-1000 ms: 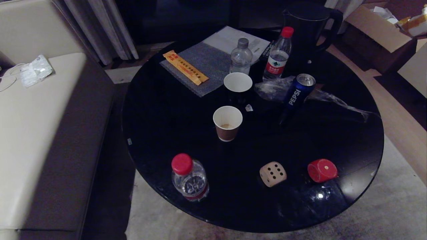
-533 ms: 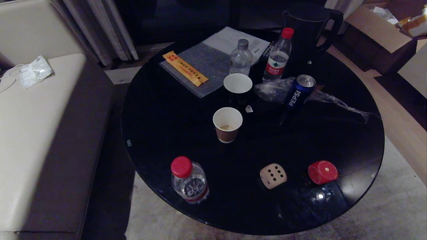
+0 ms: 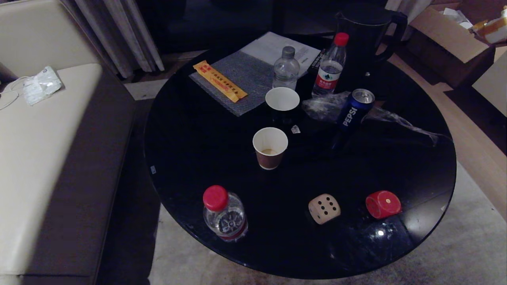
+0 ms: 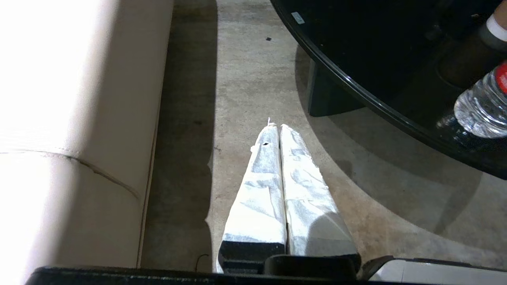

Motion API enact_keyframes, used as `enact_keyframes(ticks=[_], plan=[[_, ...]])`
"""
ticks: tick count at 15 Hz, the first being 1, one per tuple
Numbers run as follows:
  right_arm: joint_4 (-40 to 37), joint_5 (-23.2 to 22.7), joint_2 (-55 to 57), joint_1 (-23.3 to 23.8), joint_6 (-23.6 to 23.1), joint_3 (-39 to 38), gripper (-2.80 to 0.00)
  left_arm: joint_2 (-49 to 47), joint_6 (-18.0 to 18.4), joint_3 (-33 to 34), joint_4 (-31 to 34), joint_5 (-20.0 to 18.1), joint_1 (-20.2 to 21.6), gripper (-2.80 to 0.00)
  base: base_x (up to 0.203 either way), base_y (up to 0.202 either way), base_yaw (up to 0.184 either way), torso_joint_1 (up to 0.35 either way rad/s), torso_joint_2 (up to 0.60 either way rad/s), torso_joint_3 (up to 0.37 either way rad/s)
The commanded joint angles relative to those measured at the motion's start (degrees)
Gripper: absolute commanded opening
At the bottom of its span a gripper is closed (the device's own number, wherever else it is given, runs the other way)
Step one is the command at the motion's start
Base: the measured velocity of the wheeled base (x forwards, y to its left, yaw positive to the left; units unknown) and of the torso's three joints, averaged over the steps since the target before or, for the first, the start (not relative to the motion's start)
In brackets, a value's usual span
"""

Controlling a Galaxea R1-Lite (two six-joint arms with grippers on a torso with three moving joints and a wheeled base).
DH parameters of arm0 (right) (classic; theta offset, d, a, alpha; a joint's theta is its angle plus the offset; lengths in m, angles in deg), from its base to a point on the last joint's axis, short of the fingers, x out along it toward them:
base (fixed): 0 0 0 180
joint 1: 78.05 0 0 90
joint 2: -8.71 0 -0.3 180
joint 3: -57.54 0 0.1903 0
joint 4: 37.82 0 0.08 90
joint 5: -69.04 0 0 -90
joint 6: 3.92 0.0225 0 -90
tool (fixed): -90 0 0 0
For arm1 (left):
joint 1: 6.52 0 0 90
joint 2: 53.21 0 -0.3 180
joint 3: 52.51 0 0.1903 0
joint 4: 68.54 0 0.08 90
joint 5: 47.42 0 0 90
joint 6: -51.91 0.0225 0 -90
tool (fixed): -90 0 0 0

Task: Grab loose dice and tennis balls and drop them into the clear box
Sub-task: Pick up toys out of the box

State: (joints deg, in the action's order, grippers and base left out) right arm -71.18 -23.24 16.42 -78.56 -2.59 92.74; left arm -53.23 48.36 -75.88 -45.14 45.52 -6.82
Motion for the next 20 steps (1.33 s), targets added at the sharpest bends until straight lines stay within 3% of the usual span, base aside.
enact_keyframes(ticks=[1, 5, 10, 11, 16, 18, 20], plan=[[0.37, -0.45, 16.41, -0.04, 0.55, 6.45, -2.80, -0.06, -0.05, 0.09, -0.02, 0.05, 0.03, -2.80, 0.000, 0.000, 0.000, 0.000, 0.00, 0.000], [4.47, -3.98, 39.06, -0.95, 1.71, 14.17, -2.80, -0.06, -0.05, 0.09, -0.02, 0.05, 0.03, -2.80, 0.000, 0.000, 0.000, 0.000, 0.00, 0.000], [20.38, -6.18, 60.70, -6.84, 6.05, 17.66, -2.80, -0.06, -0.05, 0.09, -0.02, 0.05, -0.02, -2.80, 0.000, 0.000, 0.000, 0.000, 0.00, 0.000], [21.97, -7.23, 62.37, -8.51, 6.39, 18.39, 0.00, -0.06, -0.05, 0.09, -0.02, 0.05, 0.03, -2.80, 0.000, 0.000, 0.000, 0.000, 0.00, 0.000], [22.56, -9.58, 70.58, -10.15, 6.02, 20.34, 0.00, -0.06, -0.05, 0.09, -0.02, 0.05, 0.03, -2.80, 0.000, 0.000, 0.000, 0.000, 0.00, 0.000], [22.65, -9.26, 71.15, -10.19, 2.26, 20.63, 0.00, -0.06, -0.05, 0.09, -0.02, 0.05, -0.06, -2.80, 0.000, 0.000, 0.000, 0.000, 0.00, 0.000], [22.79, -9.46, 72.45, -10.12, 2.09, 20.76, 0.00, -0.06, -0.05, 0.09, -0.02, 0.05, 0.03, -2.80, 0.000, 0.000, 0.000, 0.000, 0.00, 0.000]])
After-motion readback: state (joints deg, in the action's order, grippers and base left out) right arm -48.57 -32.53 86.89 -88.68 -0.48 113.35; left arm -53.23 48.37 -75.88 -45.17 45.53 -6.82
